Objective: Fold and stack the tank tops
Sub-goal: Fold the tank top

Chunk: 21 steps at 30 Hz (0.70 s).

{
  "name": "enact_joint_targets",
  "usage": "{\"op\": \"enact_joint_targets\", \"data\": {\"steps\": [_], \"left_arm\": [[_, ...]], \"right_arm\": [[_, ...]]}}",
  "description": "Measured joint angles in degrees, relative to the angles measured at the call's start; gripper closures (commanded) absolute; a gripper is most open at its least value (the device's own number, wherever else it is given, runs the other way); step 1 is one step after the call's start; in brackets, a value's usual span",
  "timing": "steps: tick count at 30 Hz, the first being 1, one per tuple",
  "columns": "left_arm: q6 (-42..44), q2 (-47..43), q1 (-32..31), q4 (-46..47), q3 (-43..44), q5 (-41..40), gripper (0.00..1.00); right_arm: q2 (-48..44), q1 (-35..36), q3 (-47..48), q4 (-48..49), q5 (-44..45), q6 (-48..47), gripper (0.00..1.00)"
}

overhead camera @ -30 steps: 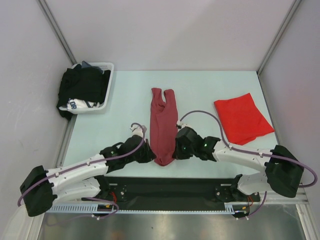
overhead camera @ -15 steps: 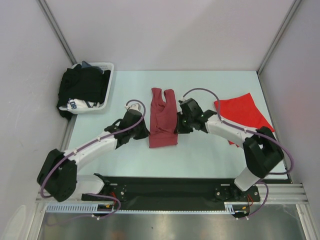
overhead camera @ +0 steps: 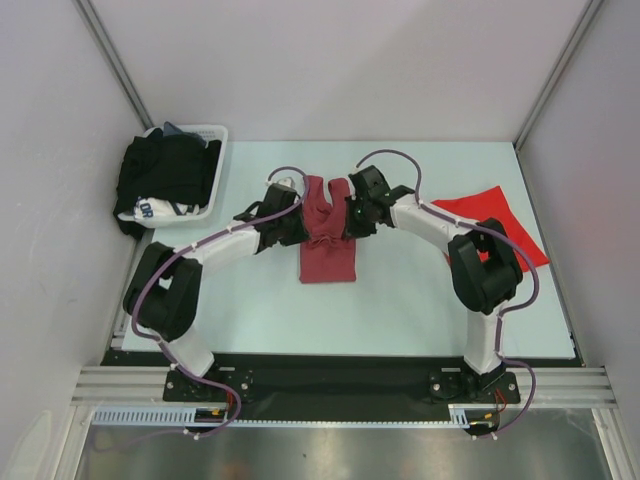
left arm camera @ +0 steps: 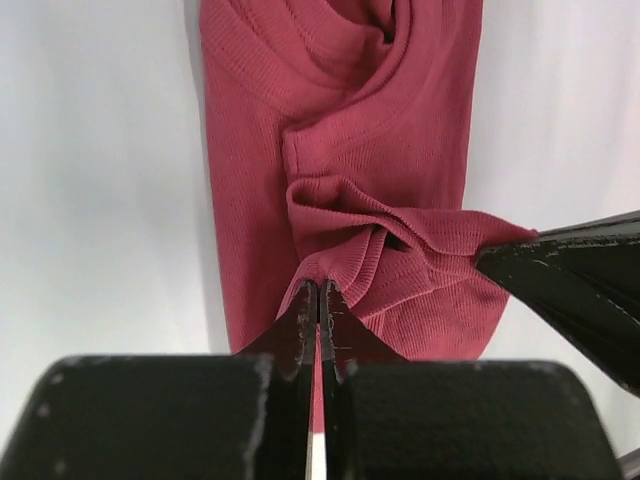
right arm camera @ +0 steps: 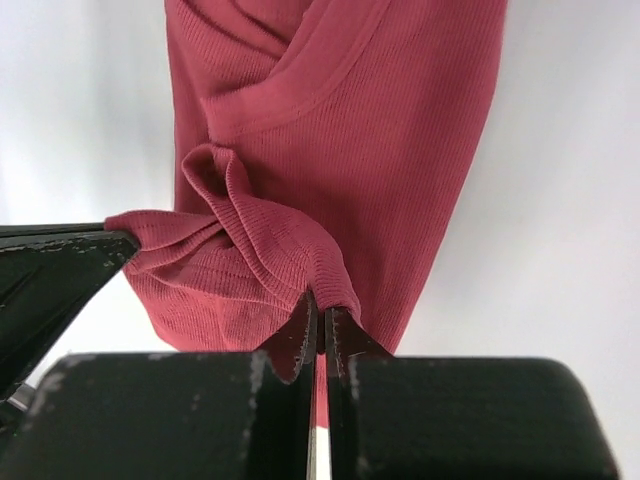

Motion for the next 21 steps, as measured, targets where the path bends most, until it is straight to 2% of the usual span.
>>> {"op": "enact_joint_targets", "data": {"steps": [6,15,21], "left_arm": [[0.1,3.4,1.0,0.0,2.5,0.4,1.00],[0.6,3.7,2.7,-0.2,3.2,0.6,1.00],[1.1,5.4,3.1,-0.3,6.6,0.6,1.00]], "right_arm": [[1.7,-1.8,3.0,-1.7,-0.8,-0.5,0.98],[2.7,-3.3,5.0,-2.1,-2.3,-0.9,0.98],[5.1,-4.0,7.5,-2.0,-3.2,-1.0,0.97]]}}
